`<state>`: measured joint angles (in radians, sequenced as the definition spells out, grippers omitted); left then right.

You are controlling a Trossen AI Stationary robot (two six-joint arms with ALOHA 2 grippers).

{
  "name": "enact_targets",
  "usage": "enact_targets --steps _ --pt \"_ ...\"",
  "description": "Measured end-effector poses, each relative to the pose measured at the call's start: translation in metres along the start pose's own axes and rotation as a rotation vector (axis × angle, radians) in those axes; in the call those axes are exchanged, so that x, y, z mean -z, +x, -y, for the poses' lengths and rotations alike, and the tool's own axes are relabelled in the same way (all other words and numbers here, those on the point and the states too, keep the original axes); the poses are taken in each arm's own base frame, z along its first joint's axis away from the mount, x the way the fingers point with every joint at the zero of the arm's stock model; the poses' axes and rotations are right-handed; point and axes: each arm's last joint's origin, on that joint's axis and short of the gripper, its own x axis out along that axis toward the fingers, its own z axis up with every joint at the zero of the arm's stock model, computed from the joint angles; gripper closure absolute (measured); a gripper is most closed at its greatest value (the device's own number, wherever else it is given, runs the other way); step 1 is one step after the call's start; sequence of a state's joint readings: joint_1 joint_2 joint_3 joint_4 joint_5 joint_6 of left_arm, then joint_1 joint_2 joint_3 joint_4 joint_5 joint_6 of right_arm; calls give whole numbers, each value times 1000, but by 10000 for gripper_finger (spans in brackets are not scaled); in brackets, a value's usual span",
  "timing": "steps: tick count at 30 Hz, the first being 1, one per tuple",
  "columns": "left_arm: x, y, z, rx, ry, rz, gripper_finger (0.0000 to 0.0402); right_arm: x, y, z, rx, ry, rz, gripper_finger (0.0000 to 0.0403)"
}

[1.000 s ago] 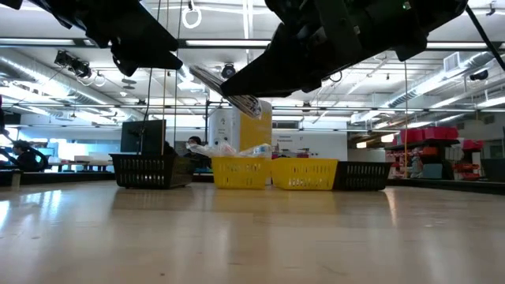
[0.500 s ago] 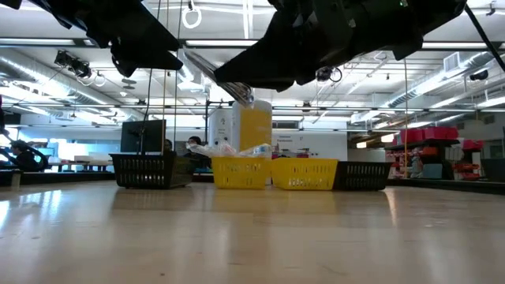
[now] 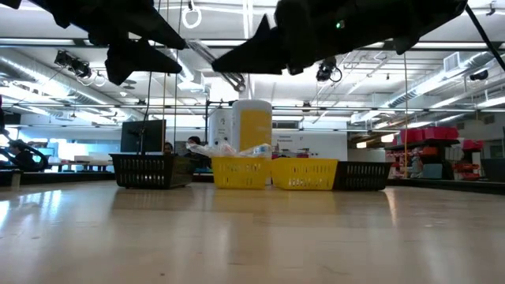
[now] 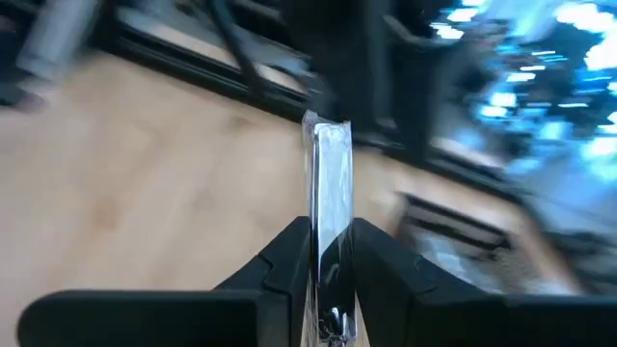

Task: Pick & Place Travel size toiletries
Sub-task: Put the silver nail cutter into the left black bin

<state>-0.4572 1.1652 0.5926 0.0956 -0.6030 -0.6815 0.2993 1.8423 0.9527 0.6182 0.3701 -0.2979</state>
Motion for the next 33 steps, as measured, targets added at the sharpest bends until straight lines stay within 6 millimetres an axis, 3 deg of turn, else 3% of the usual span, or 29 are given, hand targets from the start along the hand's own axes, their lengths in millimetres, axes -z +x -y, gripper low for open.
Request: enact_targets --steps 8,13,17,24,28,33 --pt "-2 1 -3 -38 -186 33 196 1 1 3 50 -93 -13 324" --pt "-5 4 -6 -42 -351 34 196 2 1 4 52 -238 -28 324" --pt "-6 6 -8 -32 -426 20 196 -1 6 10 108 -291 -137 324" --pt "-9 8 -12 -59 -463 44 196 -21 19 31 106 -177 -165 325" --pt "-10 10 -14 -69 -471 52 196 -26 22 34 36 -162 -159 325" --pt "-12 11 -17 -79 -478 57 196 -22 26 33 82 -184 -174 325"
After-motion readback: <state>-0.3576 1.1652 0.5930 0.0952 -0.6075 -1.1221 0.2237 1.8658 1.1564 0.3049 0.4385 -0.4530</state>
